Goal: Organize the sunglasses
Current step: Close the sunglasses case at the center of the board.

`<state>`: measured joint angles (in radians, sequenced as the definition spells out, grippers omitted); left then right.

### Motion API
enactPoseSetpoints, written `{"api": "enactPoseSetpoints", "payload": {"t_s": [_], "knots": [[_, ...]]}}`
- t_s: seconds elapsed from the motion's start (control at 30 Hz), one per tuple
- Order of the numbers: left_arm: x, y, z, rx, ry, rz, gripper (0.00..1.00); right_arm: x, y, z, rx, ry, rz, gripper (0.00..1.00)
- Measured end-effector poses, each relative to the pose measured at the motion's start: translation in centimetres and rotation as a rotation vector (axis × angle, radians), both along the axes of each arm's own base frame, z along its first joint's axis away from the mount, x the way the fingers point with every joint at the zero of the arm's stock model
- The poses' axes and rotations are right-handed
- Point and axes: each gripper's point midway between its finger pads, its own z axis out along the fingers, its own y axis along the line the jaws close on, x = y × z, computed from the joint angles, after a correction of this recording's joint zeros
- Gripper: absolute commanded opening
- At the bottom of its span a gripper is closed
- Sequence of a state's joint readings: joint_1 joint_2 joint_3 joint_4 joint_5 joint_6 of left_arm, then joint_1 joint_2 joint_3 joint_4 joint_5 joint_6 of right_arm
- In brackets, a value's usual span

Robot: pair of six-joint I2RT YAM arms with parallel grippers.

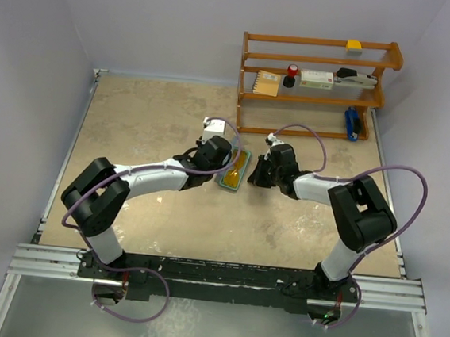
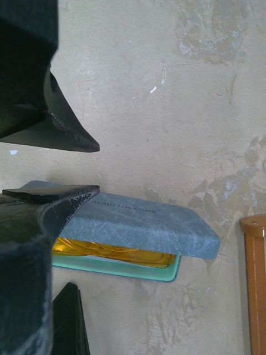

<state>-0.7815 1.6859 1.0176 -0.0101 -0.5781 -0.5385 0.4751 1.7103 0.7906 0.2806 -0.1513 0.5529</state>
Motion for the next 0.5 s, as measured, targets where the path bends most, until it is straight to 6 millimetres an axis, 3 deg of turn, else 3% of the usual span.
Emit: {"api": "enactPoseSetpoints", "payload": {"t_s": [0.23,0.33,0.5], "knots": [[1.0,-0.9,1.2,-0.045,0.001,-0.051,0.27,0.9,0.3,-0.2,0.014,-0.012,-0.007,0.0],[1.2,-1.6,1.4,-0.083,0.002,-0.083,0.17,1.3,0.6,-0.2,0.02,-0.02,-0.006,0.0],[1.5,-2.5,1.4,-0.132,0.011,-0.127,0.13,1.7,0.8,-0.2,0.027,-0.029,-0.003,0.0]]}}
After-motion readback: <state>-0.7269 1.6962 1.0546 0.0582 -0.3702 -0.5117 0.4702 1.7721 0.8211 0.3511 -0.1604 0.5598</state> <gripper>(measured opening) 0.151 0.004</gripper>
